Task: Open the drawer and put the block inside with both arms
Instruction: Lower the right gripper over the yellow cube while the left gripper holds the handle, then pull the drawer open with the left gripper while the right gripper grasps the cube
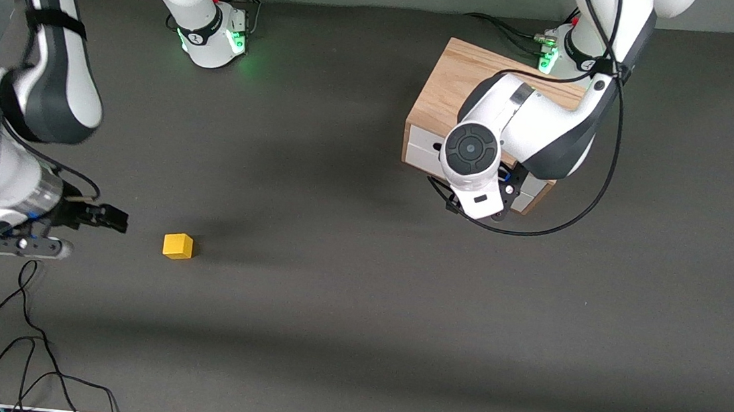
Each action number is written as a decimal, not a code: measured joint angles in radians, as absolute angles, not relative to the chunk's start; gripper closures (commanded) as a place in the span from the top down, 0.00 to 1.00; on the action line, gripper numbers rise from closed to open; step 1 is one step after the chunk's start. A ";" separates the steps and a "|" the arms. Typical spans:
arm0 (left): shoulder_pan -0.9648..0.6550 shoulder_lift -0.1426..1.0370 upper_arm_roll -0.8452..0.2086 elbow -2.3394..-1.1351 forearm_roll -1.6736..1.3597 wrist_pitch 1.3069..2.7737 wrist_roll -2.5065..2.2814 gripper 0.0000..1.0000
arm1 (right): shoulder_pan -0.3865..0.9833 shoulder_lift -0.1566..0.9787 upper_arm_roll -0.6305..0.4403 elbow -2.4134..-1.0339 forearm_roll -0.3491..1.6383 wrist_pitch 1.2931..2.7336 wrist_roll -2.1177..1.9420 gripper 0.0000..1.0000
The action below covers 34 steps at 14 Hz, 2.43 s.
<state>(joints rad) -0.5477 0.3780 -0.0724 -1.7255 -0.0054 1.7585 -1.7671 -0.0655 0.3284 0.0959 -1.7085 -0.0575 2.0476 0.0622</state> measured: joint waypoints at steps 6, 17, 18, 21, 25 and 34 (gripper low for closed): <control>-0.548 0.382 -0.072 -1.782 -0.008 1.825 -1.768 1.00 | -0.050 0.492 0.096 -1.840 -0.058 2.383 0.061 1.00; -0.547 0.448 -0.071 -1.783 -0.020 1.882 -1.768 1.00 | -0.035 0.553 0.097 -1.870 -0.058 2.408 0.059 1.00; -0.546 0.450 -0.071 -1.779 -0.020 1.884 -1.768 1.00 | -0.031 0.557 0.097 -1.873 -0.058 2.418 0.059 1.00; -0.545 0.470 -0.070 -1.743 -0.021 1.890 -1.768 1.00 | -0.025 0.567 0.097 -1.903 -0.058 2.476 0.059 1.00; -0.544 0.541 -0.067 -1.636 -0.021 1.880 -1.767 1.00 | -0.025 0.577 0.096 -1.925 -0.058 2.513 0.059 1.00; -0.532 0.677 -0.057 -1.382 -0.020 1.956 -1.766 1.00 | -0.027 0.591 0.090 -1.938 -0.058 2.547 0.059 0.77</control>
